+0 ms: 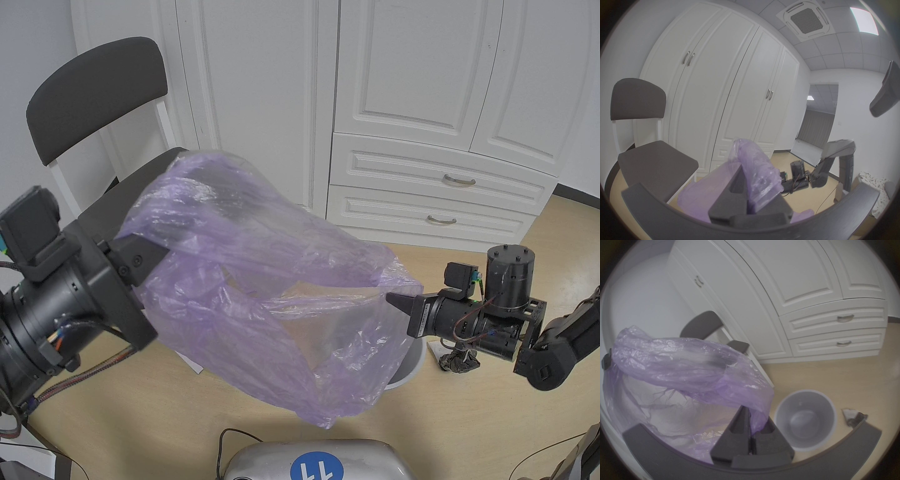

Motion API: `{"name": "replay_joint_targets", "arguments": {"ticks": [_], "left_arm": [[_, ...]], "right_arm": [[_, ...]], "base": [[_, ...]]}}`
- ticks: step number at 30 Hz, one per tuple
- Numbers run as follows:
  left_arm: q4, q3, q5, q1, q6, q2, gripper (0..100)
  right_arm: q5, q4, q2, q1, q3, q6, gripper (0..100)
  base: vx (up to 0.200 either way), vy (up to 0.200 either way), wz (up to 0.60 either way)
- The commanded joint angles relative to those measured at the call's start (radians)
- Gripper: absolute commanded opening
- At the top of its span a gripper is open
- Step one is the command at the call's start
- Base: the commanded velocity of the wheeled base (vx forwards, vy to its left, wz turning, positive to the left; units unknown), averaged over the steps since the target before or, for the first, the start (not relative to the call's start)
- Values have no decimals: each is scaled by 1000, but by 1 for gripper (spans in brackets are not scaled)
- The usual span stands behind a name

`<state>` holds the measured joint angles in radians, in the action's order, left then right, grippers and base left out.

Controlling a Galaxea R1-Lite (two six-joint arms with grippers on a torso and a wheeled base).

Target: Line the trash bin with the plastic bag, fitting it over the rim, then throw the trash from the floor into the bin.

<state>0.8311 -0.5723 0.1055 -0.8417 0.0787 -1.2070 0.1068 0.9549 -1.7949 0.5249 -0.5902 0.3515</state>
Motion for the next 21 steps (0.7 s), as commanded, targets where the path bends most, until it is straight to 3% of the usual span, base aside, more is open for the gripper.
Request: {"name": "replay_joint_targets", "arguments": {"ticks": [1,10,21], "left_arm": [[17,19,2,78,4,-206,0],[22,19,-3,158,1,-345,0],[184,22,-4,217,-2,-537,0]], "right_arm": [[-226,-518,279,-16,-264,-14,0],[-271,-637,405,-16,-286,-25,0],[-335,-720,477,-77,-223,-224,0]], "base": [[0,0,0],[0,0,0],[0,0,0]]}}
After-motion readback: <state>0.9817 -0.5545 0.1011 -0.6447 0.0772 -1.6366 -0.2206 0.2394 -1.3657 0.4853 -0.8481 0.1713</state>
